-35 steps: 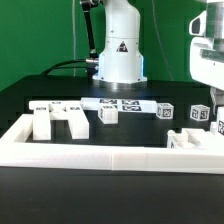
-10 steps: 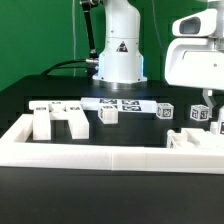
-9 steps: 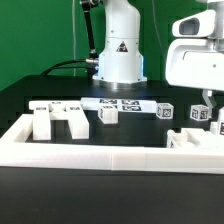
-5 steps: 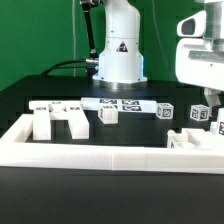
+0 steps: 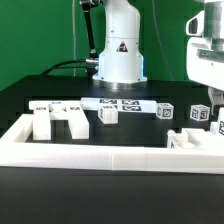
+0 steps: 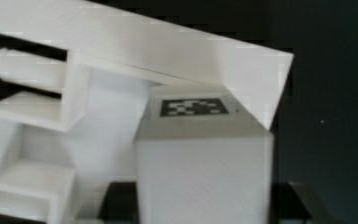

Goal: Assemble chair

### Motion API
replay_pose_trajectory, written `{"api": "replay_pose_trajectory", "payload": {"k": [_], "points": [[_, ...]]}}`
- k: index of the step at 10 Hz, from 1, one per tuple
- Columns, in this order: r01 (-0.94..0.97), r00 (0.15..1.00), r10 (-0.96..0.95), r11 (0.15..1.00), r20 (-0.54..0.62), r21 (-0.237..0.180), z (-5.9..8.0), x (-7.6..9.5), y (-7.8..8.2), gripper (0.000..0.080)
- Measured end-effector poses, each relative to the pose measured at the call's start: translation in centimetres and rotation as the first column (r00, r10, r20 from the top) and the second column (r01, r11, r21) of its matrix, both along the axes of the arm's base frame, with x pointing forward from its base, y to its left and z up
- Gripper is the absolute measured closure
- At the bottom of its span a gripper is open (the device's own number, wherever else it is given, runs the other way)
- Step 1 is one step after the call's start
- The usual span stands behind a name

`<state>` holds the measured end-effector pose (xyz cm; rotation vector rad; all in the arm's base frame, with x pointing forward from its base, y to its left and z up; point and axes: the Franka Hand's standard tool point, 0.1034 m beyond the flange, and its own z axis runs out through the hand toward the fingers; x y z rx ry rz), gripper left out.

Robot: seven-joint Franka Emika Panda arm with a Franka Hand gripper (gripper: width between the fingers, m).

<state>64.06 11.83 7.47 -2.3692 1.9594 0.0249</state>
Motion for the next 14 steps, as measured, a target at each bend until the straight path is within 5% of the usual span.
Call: {"api": "replay_pose_trajectory", "payload": {"k": [1,3,4,5,8,14], "points": [[-0.006,1.0,0.006,1.0,0.0,0.0,0.0,0.0,0.0,0.0509],[-0.053,0.999,0.053,0.999,0.005,-0.002,0.0,0.0,0.0,0.0273],[-0.066,0.998,0.066,0.998,0.006,-0.002,0.0,0.0,0.1,0.0273],[-0.108,0.994,0.108,0.994,0.008,-0.003,0.1,0.0,0.4,0.0173],[-0.41,0.912,0.41,0.912,0.021,-0.016,0.2,-0.1,0.6,0.0154],[-0.79,0.609,0.792,0.61,0.042,-0.059,-0.2,-0.2,1.3,0.0151]]}}
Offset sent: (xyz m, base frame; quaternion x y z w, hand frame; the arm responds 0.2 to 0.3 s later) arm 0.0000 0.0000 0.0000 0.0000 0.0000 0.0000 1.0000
